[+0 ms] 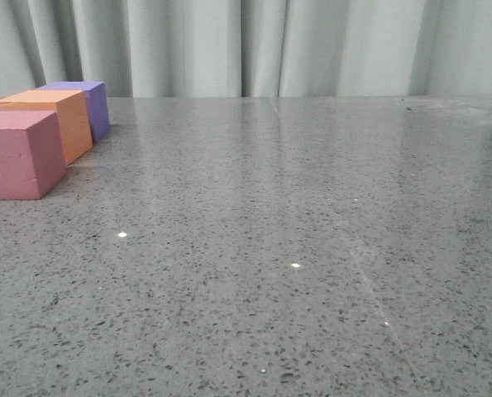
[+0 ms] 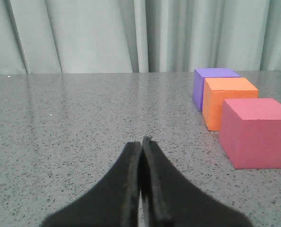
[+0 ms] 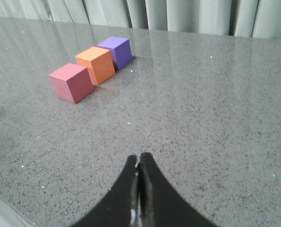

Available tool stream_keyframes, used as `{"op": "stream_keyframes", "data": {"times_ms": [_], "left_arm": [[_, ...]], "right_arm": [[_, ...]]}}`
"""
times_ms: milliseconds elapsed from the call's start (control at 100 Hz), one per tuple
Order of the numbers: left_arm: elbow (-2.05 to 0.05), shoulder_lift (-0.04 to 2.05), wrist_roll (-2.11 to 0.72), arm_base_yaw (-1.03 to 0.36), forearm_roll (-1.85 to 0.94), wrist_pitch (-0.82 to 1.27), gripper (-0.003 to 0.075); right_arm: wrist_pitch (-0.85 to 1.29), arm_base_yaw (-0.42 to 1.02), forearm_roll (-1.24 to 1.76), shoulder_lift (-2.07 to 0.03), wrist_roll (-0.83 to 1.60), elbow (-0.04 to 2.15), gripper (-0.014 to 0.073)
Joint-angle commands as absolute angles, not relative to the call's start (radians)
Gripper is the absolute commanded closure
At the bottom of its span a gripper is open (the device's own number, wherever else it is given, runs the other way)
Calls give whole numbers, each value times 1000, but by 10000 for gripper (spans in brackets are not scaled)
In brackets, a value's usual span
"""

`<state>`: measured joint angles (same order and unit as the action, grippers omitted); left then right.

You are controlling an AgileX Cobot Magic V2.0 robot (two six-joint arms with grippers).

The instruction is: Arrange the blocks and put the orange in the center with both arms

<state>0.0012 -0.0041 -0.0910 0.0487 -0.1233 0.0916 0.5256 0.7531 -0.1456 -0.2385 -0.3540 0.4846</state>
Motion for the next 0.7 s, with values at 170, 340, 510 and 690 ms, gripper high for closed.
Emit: {"op": "stream_keyframes", "data": {"times_ms": [170, 340, 510, 690], "left_arm": [[21, -37, -82, 46, -123, 22, 739], [21, -37, -82, 46, -123, 22, 739], [21, -37, -82, 46, -123, 22, 739], [21, -37, -82, 46, -123, 22, 739]], "right_arm": [[192, 594, -147, -249, -226, 391, 715], [23, 427, -58, -248, -166, 267, 715], [-74, 306, -55, -237, -166, 169, 715], [-114, 195, -55, -169, -166, 99, 715]]}}
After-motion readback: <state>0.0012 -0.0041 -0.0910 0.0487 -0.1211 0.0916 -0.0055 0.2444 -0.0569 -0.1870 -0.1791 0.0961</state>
